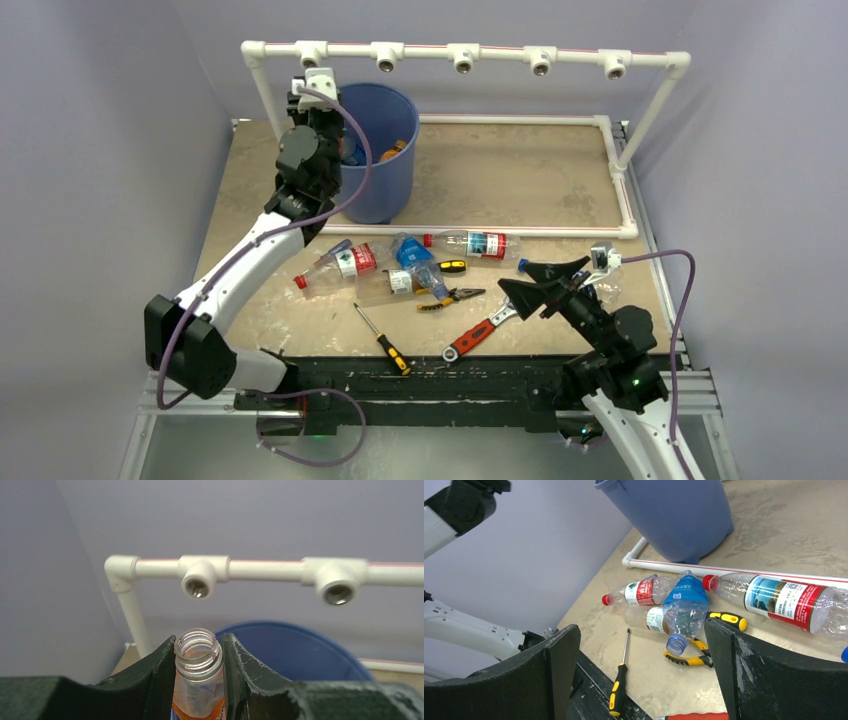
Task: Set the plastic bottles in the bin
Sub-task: Place the plastic bottle in the trash bin.
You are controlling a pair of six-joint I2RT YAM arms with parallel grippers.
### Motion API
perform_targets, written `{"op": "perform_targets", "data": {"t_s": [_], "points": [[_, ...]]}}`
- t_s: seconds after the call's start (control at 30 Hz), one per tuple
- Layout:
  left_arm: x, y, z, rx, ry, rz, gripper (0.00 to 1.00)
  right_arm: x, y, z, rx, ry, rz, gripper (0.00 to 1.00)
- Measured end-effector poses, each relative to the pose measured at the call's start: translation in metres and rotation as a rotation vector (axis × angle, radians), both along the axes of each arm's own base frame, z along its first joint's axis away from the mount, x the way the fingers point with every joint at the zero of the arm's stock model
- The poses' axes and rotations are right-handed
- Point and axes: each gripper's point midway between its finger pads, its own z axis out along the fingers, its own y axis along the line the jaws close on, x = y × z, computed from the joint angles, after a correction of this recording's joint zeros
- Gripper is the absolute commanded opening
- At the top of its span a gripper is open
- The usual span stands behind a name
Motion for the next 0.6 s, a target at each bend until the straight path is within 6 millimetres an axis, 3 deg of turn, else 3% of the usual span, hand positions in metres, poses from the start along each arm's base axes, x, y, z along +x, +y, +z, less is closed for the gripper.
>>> {"op": "perform_targets", "data": {"t_s": [0.1, 0.13, 0.2, 0.33, 0.6], "points": [[0.025, 0.022, -0.033, -0.015, 0.082, 0.062, 0.00, 0.000, 0.000, -0.002, -0.003, 0.007, 0.000, 0.98], [0.036, 0.028, -0.054, -0.017, 0.134, 0.084, 0.00, 0.000, 0.000, -0.003, -0.005, 0.011, 0.000, 0.98], [0.044, 0.038, -0.064, -0.037, 0.152, 0.106, 0.00, 0.000, 0.000, -0.004, -0.007, 0.016, 0.000, 0.98], [0.050, 0.038, -0.064, -0.081, 0.154, 0.086, 0.00, 0.000, 0.000, -0.005, -0.009, 0.020, 0.000, 0.98], [0.060, 0.017, -0.075, -0.111, 0.171, -0.019, 0.00, 0.000, 0.000, -0.005, -0.010, 0.020, 0.001, 0.98]]}}
